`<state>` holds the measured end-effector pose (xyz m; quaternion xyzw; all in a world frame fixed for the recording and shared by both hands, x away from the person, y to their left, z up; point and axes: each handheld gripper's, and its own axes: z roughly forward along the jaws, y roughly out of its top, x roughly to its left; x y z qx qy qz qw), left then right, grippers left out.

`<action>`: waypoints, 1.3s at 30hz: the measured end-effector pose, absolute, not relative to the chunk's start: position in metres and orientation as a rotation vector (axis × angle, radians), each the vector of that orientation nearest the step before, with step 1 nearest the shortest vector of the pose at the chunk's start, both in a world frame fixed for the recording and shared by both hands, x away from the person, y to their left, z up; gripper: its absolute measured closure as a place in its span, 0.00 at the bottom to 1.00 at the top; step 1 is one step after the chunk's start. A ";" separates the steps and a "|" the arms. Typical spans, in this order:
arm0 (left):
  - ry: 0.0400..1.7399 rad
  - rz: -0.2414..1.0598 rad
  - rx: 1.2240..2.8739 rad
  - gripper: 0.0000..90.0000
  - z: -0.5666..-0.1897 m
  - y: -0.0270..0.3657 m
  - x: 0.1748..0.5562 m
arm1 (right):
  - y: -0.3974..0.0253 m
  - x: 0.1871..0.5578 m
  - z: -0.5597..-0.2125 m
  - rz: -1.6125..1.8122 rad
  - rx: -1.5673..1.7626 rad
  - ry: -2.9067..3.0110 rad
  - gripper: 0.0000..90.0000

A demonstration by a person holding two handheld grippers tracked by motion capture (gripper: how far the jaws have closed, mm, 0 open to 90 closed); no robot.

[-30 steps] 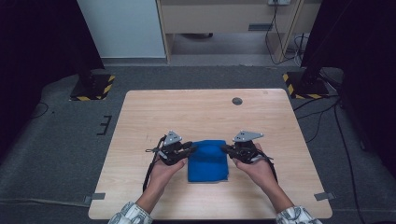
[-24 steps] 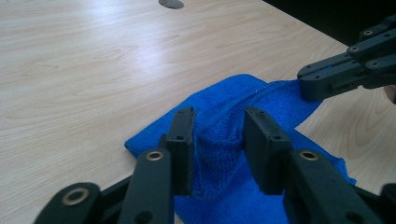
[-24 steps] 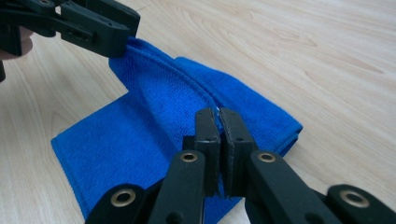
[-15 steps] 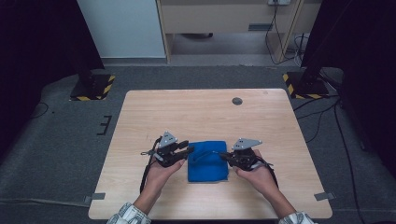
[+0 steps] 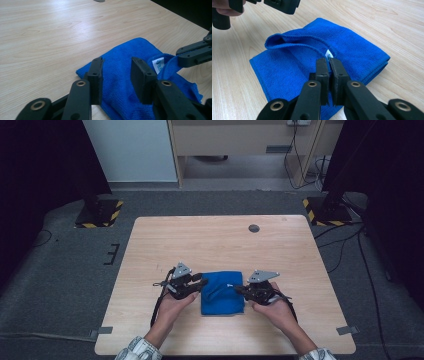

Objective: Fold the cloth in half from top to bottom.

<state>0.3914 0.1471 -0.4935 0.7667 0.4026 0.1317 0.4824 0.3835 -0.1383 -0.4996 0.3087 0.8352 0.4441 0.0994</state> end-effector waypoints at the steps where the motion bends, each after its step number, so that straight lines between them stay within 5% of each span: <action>1: 0.980 0.321 1.869 0.69 -0.493 0.147 0.391 | -0.138 0.383 -0.500 1.315 0.915 2.470 0.96; 19: 0.968 0.324 1.892 0.69 -0.495 0.146 0.388 | -0.140 0.365 -0.493 1.332 0.857 2.485 0.94; 28: 0.938 0.331 1.949 0.68 -0.501 0.142 0.381 | -0.149 0.357 -0.500 1.274 0.886 2.510 0.64; 39: 0.908 0.336 1.976 0.61 -0.506 0.134 0.377 | -0.149 0.371 -0.492 1.337 0.971 2.414 0.55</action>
